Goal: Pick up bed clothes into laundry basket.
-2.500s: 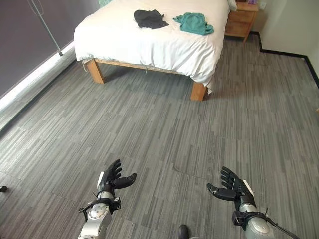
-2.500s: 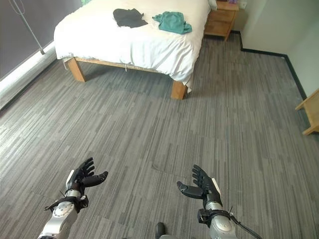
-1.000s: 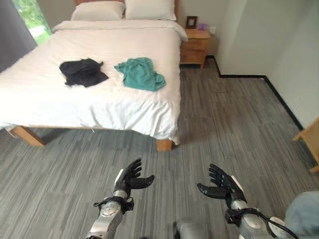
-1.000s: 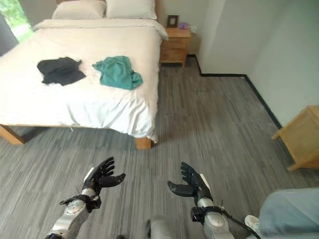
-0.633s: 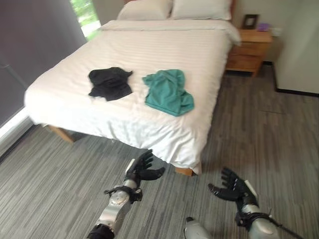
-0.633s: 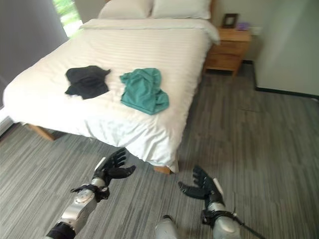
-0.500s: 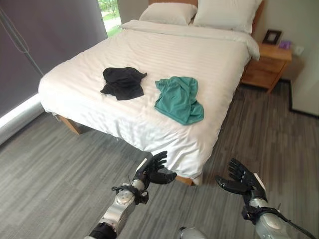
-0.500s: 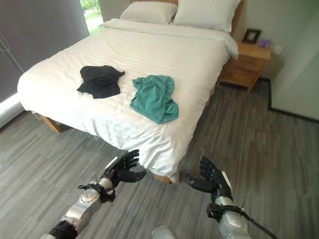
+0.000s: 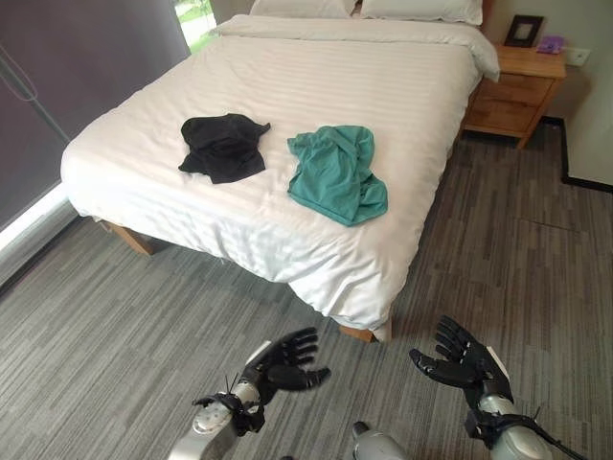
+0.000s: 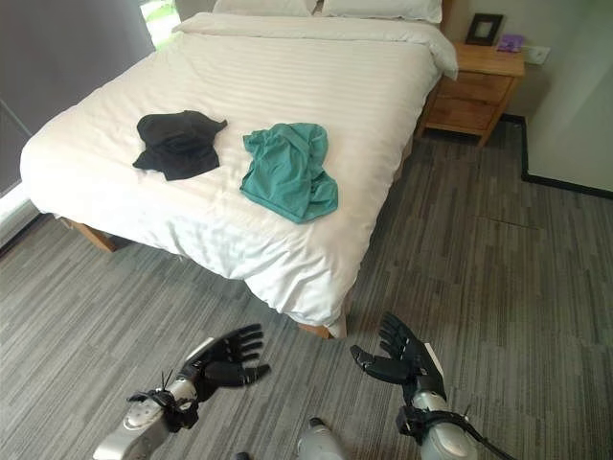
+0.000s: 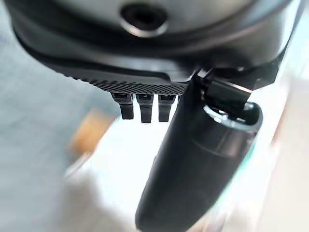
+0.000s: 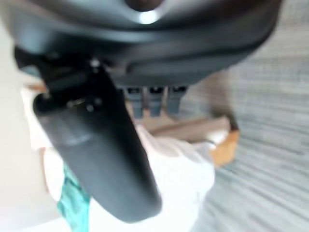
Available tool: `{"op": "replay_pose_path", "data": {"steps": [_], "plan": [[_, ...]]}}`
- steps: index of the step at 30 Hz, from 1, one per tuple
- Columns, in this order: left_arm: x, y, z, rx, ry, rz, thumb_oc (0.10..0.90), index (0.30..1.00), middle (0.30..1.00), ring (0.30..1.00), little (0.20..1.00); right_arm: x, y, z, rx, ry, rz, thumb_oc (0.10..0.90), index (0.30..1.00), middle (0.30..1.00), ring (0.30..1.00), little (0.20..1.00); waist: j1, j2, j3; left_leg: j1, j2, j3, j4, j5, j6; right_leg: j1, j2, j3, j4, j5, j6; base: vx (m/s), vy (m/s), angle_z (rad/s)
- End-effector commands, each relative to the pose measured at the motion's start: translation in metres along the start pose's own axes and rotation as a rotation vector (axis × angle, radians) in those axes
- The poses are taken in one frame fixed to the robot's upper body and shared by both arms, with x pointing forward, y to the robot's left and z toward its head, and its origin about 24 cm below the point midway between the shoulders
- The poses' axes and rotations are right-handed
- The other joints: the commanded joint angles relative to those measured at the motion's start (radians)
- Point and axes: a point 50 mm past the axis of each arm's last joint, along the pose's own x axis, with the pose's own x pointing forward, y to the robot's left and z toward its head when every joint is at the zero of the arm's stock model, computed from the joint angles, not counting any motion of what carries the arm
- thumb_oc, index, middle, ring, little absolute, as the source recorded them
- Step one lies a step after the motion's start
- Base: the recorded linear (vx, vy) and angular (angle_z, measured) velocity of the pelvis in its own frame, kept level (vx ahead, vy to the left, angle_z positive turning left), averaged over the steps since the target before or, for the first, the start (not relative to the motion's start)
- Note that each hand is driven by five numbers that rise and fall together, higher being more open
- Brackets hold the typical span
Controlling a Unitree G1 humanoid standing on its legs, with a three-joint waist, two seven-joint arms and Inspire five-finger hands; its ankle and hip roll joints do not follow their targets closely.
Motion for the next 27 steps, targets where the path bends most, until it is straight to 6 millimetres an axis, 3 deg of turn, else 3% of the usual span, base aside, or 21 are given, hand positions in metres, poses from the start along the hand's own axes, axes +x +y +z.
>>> {"op": "replay_pose_path", "data": {"steps": [1, 2, 3, 4, 6, 7, 8, 10, 14, 19, 20, 21, 22, 24, 25, 27], "plan": [[0.012, 0.027, 0.079, 0.084, -0.328, 0.097, 0.800, 0.900, 0.900, 0.900, 0.900, 0.024, 0.030, 0.071, 0.134, -0.338, 0.048, 0.800, 0.900, 0.900, 0.900, 0.900, 0.024, -0.130, -0.016, 0.024, -0.036, 0.127, 0.001, -0.032, 0.015, 0.133, -0.039, -0.066, -0.169, 0.173, 0.106, 0.00, 0.000, 0.36], [0.012, 0.027, 0.079, 0.084, -0.328, 0.097, 0.800, 0.900, 0.900, 0.900, 0.900, 0.024, 0.030, 0.071, 0.134, -0.338, 0.048, 0.800, 0.900, 0.900, 0.900, 0.900, 0.024, -0.130, -0.016, 0.024, -0.036, 0.127, 0.001, -0.032, 0.015, 0.133, -0.039, -0.066, -0.169, 0.173, 0.106, 0.03, 0.031, 0.34], [0.008, 0.029, 0.078, 0.062, -0.334, 0.105, 0.800, 0.900, 0.900, 0.900, 0.900, 0.016, 0.023, 0.047, 0.229, -0.267, -0.007, 0.800, 0.900, 0.900, 0.900, 0.900, 0.018, -0.121, -0.024, 0.040, -0.035, 0.124, 0.001, -0.037, 0.018, 0.146, -0.033, -0.071, -0.156, 0.138, 0.095, 0.04, 0.023, 0.19], [0.008, 0.031, 0.081, 0.064, -0.342, 0.115, 0.800, 0.900, 0.900, 0.900, 0.900, 0.015, 0.022, 0.044, 0.223, -0.252, -0.013, 0.800, 0.900, 0.900, 0.900, 0.900, 0.018, -0.121, -0.026, 0.044, -0.034, 0.123, 0.001, -0.037, 0.017, 0.146, -0.032, -0.075, -0.154, 0.132, 0.092, 0.05, 0.008, 0.15], [0.006, 0.036, 0.089, 0.060, -0.381, 0.149, 0.800, 0.900, 0.900, 0.900, 0.900, 0.016, 0.016, 0.048, 0.164, -0.262, -0.033, 0.800, 0.900, 0.900, 0.900, 0.900, 0.024, -0.122, -0.033, 0.051, -0.033, 0.127, 0.001, -0.037, 0.015, 0.157, -0.034, -0.086, -0.164, 0.128, 0.090, 0.02, -0.034, 0.07], [0.002, 0.045, 0.102, 0.018, -0.453, 0.206, 0.800, 0.900, 0.900, 0.900, 0.900, 0.018, 0.008, 0.064, 0.011, -0.318, -0.051, 0.800, 0.900, 0.900, 0.900, 0.900, 0.034, -0.128, -0.043, 0.051, -0.029, 0.126, 0.001, -0.035, 0.010, 0.166, -0.036, -0.094, -0.176, 0.127, 0.088, 0.00, 0.000, 0.00], [0.002, 0.045, 0.102, 0.017, -0.453, 0.207, 0.800, 0.900, 0.900, 0.900, 0.900, 0.018, 0.008, 0.064, 0.009, -0.319, -0.051, 0.800, 0.900, 0.900, 0.900, 0.900, 0.033, -0.127, -0.042, 0.051, -0.029, 0.126, 0.001, -0.035, 0.010, 0.167, -0.036, -0.094, -0.177, 0.127, 0.088, 0.01, -0.052, -0.01], [0.001, 0.049, 0.109, -0.055, -0.505, 0.259, 0.800, 0.900, 0.900, 0.900, 0.900, 0.023, 0.007, 0.087, -0.129, -0.398, -0.049, 0.800, 0.900, 0.900, 0.900, 0.900, 0.047, -0.135, -0.054, 0.049, -0.027, 0.112, 0.001, -0.032, 0.007, 0.183, -0.036, -0.104, -0.190, 0.111, 0.078, 0.00, -0.033, 0.03], [0.002, 0.049, 0.105, -0.068, -0.489, 0.283, 0.800, 0.900, 0.900, 0.900, 0.900, 0.025, 0.023, 0.102, -0.126, -0.466, 0.010, 0.800, 0.900, 0.900, 0.900, 0.900, 0.066, -0.136, -0.055, 0.045, -0.025, 0.079, 0.001, -0.026, 0.008, 0.194, -0.034, -0.122, -0.181, 0.081, 0.062, 0.00, -0.015, 0.19], [0.001, 0.050, 0.098, -0.025, -0.458, 0.289, 0.800, 0.900, 0.900, 0.900, 0.900, 0.025, 0.034, 0.098, -0.102, -0.453, 0.061, 0.800, 0.900, 0.900, 0.900, 0.900, 0.084, -0.136, -0.037, 0.054, -0.028, 0.052, 0.027, -0.028, 0.011, 0.200, -0.033, -0.140, -0.151, 0.052, 0.045, 0.00, -0.022, 0.20], [0.000, 0.050, 0.099, -0.058, -0.473, 0.284, 0.800, 0.900, 0.900, 0.900, 0.900, 0.023, 0.033, 0.095, -0.091, -0.446, 0.064, 0.800, 0.900, 0.900, 0.900, 0.900, 0.098, -0.149, 0.004, -0.046, -0.023, 0.037, 0.248, -0.041, -0.017, 0.212, -0.047, -0.156, -0.151, 0.039, 0.023, -0.13, -0.089, 0.18], [0.001, 0.046, 0.100, -0.085, -0.484, 0.261, 0.800, 0.900, 0.900, 0.900, 0.900, 0.022, 0.027, 0.093, -0.095, -0.440, 0.051, 0.800, 0.900, 0.900, 0.900, 0.900, 0.111, -0.151, 0.045, -0.140, -0.025, 0.027, 0.420, 0.018, -0.069, 0.234, -0.057, -0.177, -0.152, 0.036, 0.011, -0.13, -0.079, 0.34], [0.001, 0.046, 0.101, -0.085, -0.485, 0.260, 0.800, 0.900, 0.900, 0.900, 0.900, 0.022, 0.027, 0.094, -0.094, -0.441, 0.051, 0.800, 0.900, 0.900, 0.900, 0.900, 0.107, -0.149, 0.040, -0.154, -0.024, 0.022, 0.427, 0.019, -0.069, 0.227, -0.056, -0.182, -0.154, 0.039, 0.010, -0.13, -0.078, 0.75], [0.004, 0.042, 0.102, -0.121, -0.489, 0.244, 0.800, 0.900, 0.900, 0.900, 0.900, 0.018, 0.010, 0.084, -0.131, -0.390, 0.000, 0.800, 0.900, 0.900, 0.900, 0.900, 0.105, -0.172, 0.082, -0.273, 0.001, 0.069, 0.658, 0.075, -0.168, 0.252, -0.089, -0.232, -0.158, 0.025, -0.003, -0.08, -0.020, 0.96], [0.004, 0.043, 0.103, -0.121, -0.495, 0.252, 0.800, 0.900, 0.900, 0.900, 0.900, 0.017, 0.006, 0.083, -0.142, -0.385, -0.020, 0.800, 0.900, 0.900, 0.900, 0.900, 0.100, -0.186, 0.090, -0.301, 0.019, 0.080, 0.724, 0.076, -0.173, 0.255, -0.110, -0.236, -0.163, 0.029, 0.000, 0.01, 0.059, 0.72], [0.003, 0.045, 0.105, -0.117, -0.505, 0.257, 0.800, 0.900, 0.900, 0.900, 0.900, 0.014, 0.000, 0.081, -0.130, -0.382, -0.051, 0.800, 0.900, 0.900, 0.900, 0.900, 0.086, -0.182, 0.078, -0.323, 0.072, 0.060, 0.742, 0.056, -0.145, 0.253, -0.122, -0.239, -0.172, 0.025, 0.003, 0.11, 0.126, 0.46]]}}
